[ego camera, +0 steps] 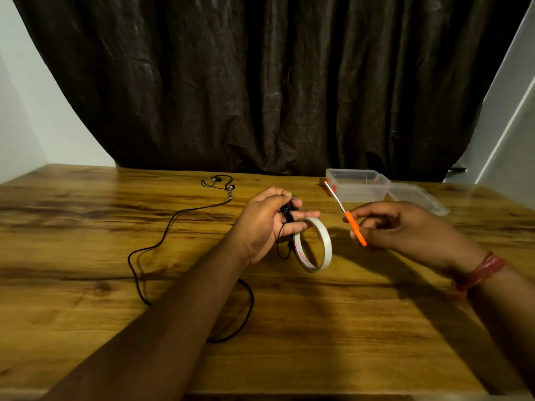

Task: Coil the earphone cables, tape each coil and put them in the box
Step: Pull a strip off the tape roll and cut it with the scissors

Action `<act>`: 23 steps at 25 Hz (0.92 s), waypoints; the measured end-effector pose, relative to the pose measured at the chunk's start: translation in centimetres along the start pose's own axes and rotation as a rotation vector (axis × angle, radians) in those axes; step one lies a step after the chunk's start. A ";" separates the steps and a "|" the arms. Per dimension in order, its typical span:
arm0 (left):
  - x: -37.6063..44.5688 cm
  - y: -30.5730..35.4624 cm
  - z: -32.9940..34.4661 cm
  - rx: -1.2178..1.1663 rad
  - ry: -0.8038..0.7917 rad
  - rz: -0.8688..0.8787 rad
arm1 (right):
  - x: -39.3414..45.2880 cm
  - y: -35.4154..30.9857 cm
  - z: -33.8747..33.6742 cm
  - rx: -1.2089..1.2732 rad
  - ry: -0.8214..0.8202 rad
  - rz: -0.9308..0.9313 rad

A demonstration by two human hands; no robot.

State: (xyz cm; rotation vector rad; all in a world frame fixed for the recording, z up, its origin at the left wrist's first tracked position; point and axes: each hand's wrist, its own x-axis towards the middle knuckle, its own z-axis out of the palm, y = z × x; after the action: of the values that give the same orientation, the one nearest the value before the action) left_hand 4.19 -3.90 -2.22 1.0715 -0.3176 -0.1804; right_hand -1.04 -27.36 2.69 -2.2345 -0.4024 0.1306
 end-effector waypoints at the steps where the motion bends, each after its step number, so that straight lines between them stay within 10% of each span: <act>1: 0.0 0.0 0.0 0.000 -0.004 -0.003 | 0.1 -0.4 -0.8 -0.094 -0.054 0.005; 12: -0.2 0.0 0.2 0.083 -0.031 -0.026 | 4.1 -2.7 -4.5 -0.439 -0.461 0.095; 23: -0.2 0.0 0.3 0.083 -0.020 -0.034 | 5.0 -3.1 -4.2 -0.504 -0.446 0.007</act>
State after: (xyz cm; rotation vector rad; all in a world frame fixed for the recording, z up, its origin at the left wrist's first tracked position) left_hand 3.93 -4.10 -2.13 1.1579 -0.3275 -0.2095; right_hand 3.91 -26.96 7.98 -2.6986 -0.7314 0.5952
